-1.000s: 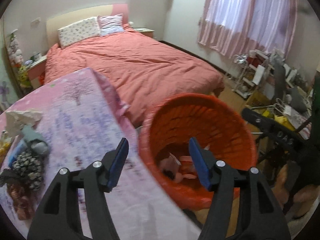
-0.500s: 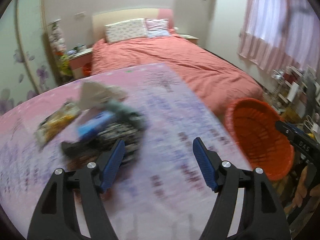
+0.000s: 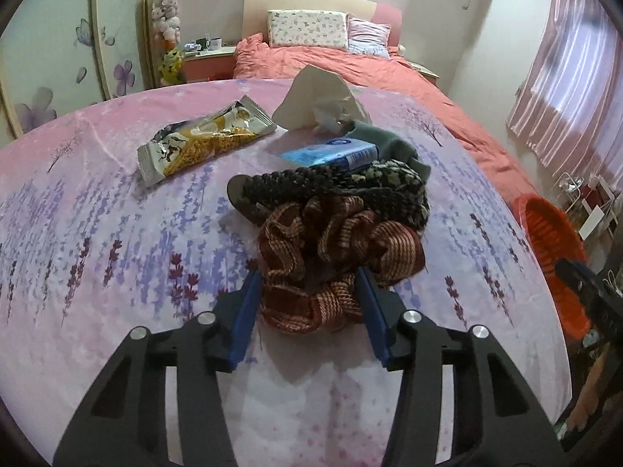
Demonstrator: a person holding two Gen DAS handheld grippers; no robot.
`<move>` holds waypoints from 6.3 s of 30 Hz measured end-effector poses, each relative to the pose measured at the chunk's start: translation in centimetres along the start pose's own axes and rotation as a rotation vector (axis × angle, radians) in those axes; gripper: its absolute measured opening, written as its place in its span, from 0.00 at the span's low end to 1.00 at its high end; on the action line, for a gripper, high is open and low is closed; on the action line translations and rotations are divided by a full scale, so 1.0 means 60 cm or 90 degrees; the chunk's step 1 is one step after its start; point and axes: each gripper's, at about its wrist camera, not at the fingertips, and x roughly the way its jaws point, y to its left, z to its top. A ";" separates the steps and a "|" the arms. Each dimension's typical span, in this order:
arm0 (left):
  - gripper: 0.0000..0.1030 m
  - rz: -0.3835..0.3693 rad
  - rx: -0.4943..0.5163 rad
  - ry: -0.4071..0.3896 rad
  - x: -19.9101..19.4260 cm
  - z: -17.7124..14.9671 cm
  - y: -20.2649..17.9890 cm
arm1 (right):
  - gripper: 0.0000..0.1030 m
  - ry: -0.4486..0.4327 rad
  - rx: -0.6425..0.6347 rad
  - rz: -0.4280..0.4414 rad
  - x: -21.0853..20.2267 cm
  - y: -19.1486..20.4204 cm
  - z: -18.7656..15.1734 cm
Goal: Collect trash
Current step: 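Move both tools back over the pile on the bed, then grasp the brown plaid scrunchie with the left tool while the right tool grasps the floral cloth, then lift and carry the scrunchie and floral cloth in both tools over the orange basket, then open both tools to drop the scrunchie and floral cloth into the basket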
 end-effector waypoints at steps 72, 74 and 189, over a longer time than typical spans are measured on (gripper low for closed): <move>0.28 0.138 -0.044 0.002 0.007 0.003 0.184 | 0.34 0.074 -0.032 0.055 0.127 0.138 0.018; 0.28 0.138 -0.044 0.002 0.008 0.004 0.183 | 0.32 0.075 -0.024 0.058 0.127 0.133 0.017; 0.53 -0.075 0.224 -0.069 0.007 0.054 -0.386 | 0.56 -0.059 0.169 -0.051 -0.016 -0.235 0.041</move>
